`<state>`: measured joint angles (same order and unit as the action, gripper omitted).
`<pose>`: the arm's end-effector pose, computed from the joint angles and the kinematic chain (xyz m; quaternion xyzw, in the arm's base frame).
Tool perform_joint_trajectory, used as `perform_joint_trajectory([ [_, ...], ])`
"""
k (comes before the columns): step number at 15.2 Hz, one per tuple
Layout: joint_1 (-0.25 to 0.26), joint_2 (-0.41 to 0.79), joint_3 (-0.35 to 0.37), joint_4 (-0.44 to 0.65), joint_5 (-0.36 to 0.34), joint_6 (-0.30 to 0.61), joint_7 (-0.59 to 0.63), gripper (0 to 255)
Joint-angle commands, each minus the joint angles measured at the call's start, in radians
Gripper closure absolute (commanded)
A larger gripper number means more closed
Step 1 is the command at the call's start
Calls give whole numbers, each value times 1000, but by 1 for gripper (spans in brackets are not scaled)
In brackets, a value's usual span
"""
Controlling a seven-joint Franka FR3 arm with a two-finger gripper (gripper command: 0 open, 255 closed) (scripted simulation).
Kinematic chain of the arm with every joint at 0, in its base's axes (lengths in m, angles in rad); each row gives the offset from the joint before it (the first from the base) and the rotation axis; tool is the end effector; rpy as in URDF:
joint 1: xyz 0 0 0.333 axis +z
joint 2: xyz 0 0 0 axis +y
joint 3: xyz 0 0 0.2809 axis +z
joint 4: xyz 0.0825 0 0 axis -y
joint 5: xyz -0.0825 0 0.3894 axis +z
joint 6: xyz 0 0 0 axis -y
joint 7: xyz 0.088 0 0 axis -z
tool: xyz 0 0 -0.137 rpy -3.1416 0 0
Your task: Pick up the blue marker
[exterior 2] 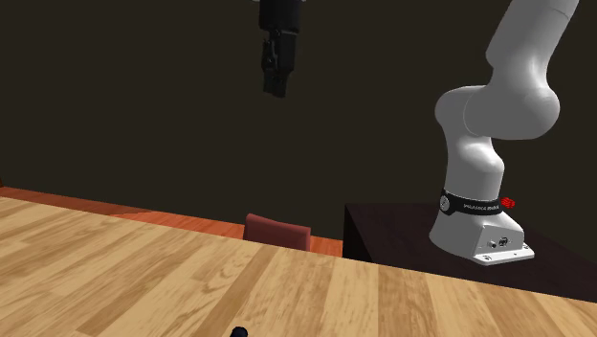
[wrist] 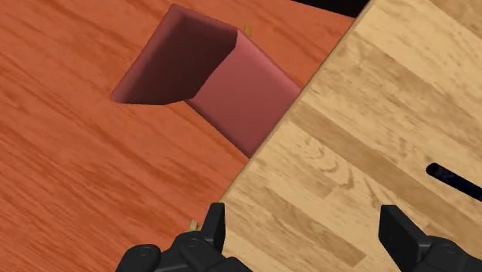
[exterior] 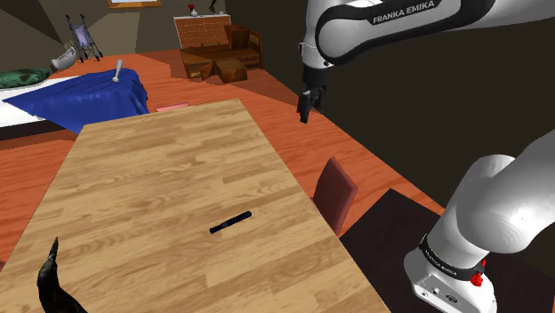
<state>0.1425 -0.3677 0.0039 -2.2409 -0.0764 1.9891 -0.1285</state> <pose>0.4715 0.0627 0.4619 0.9863 0.1499 0.0582 0.0359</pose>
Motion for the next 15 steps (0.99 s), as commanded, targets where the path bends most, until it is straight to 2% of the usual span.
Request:
perform_joint_trajectory([
  [1,20,67,4,19,8,40,-44,0],
  [15,132,474,84,203,41,194,-310,0],
])
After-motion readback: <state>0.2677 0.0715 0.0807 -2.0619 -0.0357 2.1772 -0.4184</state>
